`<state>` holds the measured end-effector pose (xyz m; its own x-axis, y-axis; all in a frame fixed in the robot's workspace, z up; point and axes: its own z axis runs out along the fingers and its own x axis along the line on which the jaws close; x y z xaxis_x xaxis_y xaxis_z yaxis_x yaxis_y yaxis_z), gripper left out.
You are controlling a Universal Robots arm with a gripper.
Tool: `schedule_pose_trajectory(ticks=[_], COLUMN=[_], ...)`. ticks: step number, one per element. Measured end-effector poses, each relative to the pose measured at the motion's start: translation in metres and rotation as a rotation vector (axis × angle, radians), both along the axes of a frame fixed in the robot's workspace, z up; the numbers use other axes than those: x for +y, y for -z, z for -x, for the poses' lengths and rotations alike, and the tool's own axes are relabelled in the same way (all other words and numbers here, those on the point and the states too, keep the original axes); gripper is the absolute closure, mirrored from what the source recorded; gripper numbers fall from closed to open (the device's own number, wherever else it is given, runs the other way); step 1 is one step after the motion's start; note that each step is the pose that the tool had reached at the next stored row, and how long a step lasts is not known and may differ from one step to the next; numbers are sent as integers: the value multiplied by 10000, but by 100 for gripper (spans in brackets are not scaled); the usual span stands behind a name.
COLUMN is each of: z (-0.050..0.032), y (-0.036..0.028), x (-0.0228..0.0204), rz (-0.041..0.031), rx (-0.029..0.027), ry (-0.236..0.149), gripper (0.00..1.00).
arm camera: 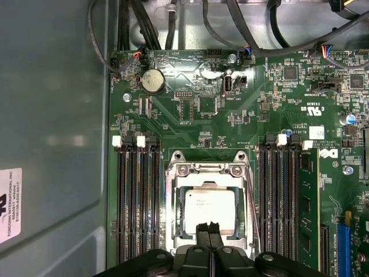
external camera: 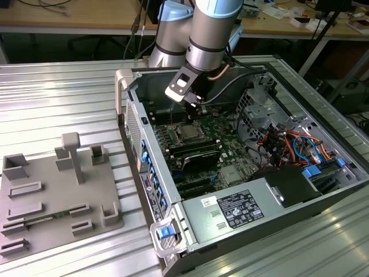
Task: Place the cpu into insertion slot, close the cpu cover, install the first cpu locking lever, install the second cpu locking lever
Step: 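Close the cpu cover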
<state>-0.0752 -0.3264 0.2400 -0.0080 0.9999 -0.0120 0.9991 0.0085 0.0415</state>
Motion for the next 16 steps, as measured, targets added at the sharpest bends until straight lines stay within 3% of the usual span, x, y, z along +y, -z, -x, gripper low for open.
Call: schedule_pose_trajectory(ticks=[16], z=[67], y=[0], x=[0], rz=[0], rx=[0], ry=[0], gripper=[89])
